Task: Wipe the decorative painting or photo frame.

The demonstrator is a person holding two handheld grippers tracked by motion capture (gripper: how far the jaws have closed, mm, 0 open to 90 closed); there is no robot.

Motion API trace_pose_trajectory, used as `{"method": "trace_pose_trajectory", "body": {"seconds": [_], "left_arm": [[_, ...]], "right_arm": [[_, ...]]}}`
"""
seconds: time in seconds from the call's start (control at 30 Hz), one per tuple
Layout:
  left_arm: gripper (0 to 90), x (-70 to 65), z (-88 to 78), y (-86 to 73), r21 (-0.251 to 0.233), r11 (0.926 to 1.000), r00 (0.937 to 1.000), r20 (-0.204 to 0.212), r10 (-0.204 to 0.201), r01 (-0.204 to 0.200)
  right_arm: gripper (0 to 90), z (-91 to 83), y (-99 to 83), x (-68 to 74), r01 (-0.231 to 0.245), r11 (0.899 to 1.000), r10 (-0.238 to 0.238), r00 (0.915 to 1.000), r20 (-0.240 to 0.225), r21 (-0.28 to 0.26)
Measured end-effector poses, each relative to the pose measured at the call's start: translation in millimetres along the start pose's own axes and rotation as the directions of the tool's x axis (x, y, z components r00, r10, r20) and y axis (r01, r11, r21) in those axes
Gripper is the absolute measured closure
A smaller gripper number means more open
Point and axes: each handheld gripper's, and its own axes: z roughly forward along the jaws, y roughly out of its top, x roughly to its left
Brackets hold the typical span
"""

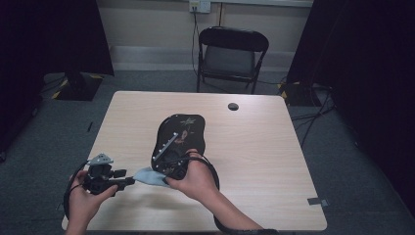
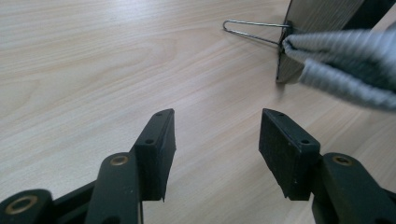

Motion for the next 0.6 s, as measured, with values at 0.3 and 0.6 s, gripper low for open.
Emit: {"method": "trace_pose_trajectory", "body": {"seconds": [0.3,0.6], "left_arm": [[45.7,-4.5,3.3,1.3,0.006,0.9999,0.9998,0.011,0.014,-0.014],[45.7,-9.2,5.4,3.3,0.002,0.9995,0.9993,0.020,0.031,-0.031]], "right_arm": [[81.4,-25.9,16.8,4.3,0.023,0.999,-0.022,0.9997,0.013,-0.034],[81.3,-51.8,32.9,-0.3,0.020,0.998,-0.017,0.9986,0.050,-0.060]]}}
